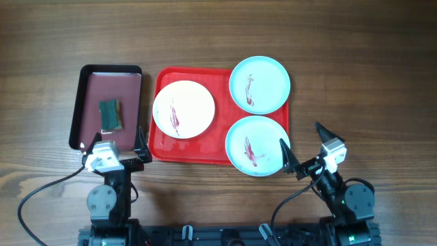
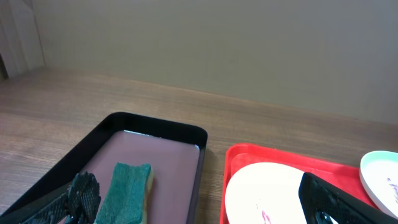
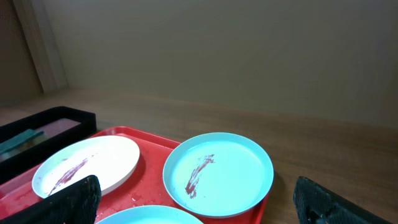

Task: Clean dirty plates on tray and stack at the side

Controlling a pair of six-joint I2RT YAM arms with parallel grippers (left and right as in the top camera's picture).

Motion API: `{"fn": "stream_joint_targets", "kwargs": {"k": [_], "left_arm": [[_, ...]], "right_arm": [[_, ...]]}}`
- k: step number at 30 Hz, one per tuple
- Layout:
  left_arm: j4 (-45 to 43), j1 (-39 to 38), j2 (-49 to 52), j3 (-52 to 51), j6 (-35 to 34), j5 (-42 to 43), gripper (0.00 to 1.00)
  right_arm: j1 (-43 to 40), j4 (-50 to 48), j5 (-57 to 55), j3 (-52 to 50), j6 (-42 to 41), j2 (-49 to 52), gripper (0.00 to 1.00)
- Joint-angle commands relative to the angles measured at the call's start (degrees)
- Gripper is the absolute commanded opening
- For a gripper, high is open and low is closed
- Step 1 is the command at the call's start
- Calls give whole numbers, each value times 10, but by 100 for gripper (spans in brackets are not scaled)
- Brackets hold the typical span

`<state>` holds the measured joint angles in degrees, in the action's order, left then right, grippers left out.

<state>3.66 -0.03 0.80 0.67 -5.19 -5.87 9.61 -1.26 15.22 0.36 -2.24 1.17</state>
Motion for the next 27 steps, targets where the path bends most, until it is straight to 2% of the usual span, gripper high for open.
{"fn": "stream_joint_targets", "kwargs": {"k": [1, 8, 11, 15, 18, 22, 27], "left_arm": [[0, 3, -3, -3, 3, 9, 100], [0, 3, 29, -3, 2, 12, 100], [-2, 3, 44, -3, -81, 19, 100], [-12, 3, 46, -2, -86, 96, 100], [-3, 3, 46, 17, -112, 114, 100], [54, 3, 63, 92, -120, 114, 100], [133, 3, 150, 219, -119, 114, 100]], "right_arm": [[2, 0, 7, -1, 5, -3, 100], [2, -1, 11, -1, -74, 2, 100], [2, -2, 15, 0, -74, 8, 100], [2, -16, 54, 9, -73, 9, 100], [2, -16, 54, 35, -69, 10, 100], [2, -15, 50, 104, -67, 59, 100], [2, -15, 72, 203, -67, 199, 100]]}}
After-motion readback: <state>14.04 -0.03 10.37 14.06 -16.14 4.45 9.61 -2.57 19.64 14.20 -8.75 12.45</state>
